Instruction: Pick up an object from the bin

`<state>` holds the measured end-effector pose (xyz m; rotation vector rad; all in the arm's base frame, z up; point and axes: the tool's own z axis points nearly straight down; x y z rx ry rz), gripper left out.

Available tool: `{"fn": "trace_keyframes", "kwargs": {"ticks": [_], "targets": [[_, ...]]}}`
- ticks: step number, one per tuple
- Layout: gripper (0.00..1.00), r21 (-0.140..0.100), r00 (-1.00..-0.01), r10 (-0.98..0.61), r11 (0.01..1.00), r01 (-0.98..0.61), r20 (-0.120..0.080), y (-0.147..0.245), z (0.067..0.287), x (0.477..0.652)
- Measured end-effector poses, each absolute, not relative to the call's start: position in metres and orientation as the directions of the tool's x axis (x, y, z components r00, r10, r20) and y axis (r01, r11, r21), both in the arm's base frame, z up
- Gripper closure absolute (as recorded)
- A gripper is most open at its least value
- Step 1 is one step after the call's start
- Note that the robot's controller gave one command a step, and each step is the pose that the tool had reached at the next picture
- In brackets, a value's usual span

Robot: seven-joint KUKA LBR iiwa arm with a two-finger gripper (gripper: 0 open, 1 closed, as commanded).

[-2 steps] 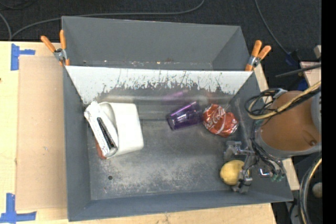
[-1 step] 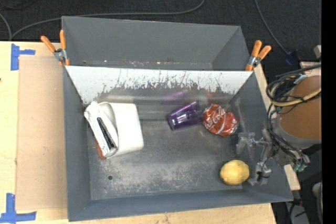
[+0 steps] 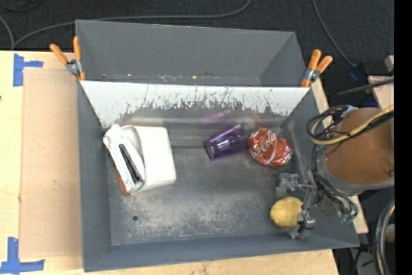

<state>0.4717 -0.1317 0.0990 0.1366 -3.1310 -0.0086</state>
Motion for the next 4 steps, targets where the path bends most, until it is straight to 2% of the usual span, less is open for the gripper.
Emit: {"fn": "trace_keyframes", "kwargs": {"ticks": [1,2,3,4], "targets": [[0.0,0.002,-1.0,-0.015,1.0,-0.015,-0.008,-0.132,0.07,0.48],[1.0,0.006,-0.999,-0.047,0.999,-0.047,0.007,-0.116,0.069,0.47],[1.0,0.006,-0.999,-0.048,0.999,-0.048,0.007,-0.116,0.069,0.47],[1.0,0.007,-0.999,-0.049,0.999,-0.049,0.01,-0.115,0.079,0.469]]}}
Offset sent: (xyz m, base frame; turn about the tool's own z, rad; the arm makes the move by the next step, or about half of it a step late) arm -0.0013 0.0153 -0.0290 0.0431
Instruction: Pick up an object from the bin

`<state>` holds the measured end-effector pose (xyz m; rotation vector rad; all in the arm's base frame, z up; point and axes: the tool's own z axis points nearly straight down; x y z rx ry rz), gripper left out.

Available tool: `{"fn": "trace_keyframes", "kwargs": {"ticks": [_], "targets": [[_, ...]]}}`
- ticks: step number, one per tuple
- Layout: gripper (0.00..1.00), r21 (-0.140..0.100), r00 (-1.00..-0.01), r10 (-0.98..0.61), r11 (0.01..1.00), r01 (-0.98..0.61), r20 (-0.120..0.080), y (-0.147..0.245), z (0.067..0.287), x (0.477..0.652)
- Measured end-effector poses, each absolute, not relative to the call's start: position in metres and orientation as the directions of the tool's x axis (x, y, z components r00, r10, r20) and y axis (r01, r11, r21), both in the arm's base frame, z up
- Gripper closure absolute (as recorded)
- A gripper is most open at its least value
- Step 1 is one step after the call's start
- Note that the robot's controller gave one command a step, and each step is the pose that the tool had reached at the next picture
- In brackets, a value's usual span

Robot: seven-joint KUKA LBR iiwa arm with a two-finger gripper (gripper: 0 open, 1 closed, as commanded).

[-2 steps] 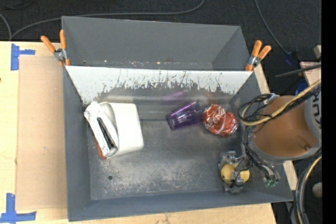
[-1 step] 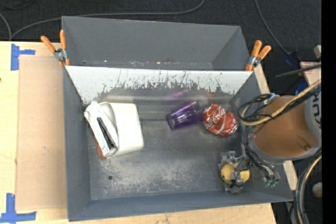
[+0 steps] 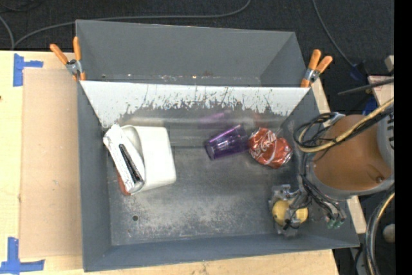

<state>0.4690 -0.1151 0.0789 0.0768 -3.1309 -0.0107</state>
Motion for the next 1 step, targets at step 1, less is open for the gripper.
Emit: {"fn": "trace_keyframes", "kwargs": {"ticks": [1], "targets": [[1.0,0.006,-0.999,-0.05,0.999,-0.05,0.008,-0.1151,0.0934,0.4697]]}}
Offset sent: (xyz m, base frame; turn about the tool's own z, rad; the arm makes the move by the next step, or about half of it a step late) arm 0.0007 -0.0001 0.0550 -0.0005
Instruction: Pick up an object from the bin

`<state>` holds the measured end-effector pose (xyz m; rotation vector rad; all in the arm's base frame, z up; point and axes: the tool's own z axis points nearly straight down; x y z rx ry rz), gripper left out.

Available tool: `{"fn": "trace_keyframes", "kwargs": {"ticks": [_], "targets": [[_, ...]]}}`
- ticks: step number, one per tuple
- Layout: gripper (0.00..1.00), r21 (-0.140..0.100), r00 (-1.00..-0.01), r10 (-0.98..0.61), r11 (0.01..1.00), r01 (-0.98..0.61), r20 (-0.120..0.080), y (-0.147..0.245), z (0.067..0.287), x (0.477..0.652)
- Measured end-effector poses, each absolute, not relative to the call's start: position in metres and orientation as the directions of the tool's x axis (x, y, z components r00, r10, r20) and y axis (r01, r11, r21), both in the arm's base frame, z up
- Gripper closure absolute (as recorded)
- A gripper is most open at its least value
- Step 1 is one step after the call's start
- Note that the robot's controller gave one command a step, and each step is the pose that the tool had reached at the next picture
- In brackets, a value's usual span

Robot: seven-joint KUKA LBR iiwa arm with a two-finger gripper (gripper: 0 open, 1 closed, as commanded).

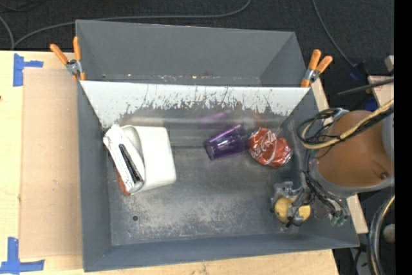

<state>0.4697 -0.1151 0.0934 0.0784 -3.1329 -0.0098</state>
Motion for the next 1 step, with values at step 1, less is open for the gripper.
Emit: {"fn": "trace_keyframes", "kwargs": {"ticks": [1], "targets": [[1.0,0.008,-0.999,-0.051,0.999,-0.051,0.011,-0.1143,0.1184,0.4689]]}}
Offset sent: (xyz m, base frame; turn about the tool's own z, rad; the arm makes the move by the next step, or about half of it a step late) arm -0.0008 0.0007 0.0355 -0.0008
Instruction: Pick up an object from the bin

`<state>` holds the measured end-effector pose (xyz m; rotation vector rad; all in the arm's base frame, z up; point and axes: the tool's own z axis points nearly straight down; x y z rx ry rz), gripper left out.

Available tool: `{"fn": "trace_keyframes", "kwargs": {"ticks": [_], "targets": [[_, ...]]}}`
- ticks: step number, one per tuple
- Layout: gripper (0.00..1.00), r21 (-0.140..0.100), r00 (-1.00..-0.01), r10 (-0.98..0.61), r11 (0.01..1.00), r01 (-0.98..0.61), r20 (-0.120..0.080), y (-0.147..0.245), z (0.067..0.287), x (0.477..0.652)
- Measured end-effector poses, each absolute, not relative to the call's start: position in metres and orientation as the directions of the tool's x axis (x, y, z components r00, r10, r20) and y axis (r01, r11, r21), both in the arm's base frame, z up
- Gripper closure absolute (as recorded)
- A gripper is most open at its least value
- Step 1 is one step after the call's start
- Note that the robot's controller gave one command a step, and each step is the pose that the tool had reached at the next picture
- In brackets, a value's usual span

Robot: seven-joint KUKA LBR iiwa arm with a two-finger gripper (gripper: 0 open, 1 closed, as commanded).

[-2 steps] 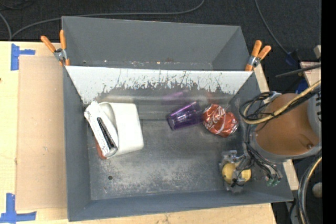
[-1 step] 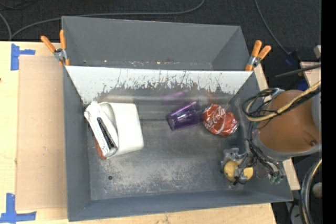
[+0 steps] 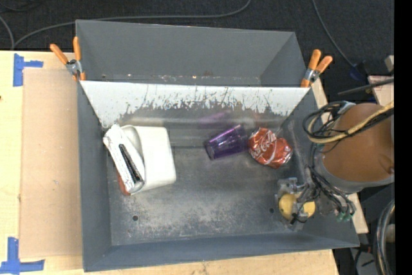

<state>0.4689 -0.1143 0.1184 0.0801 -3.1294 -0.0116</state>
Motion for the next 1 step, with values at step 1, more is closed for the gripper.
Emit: {"fn": "trace_keyframes", "kwargs": {"ticks": [1], "targets": [[1.0,0.007,-0.999,-0.052,0.999,-0.052,0.008,-0.1142,0.1395,0.4699]]}}
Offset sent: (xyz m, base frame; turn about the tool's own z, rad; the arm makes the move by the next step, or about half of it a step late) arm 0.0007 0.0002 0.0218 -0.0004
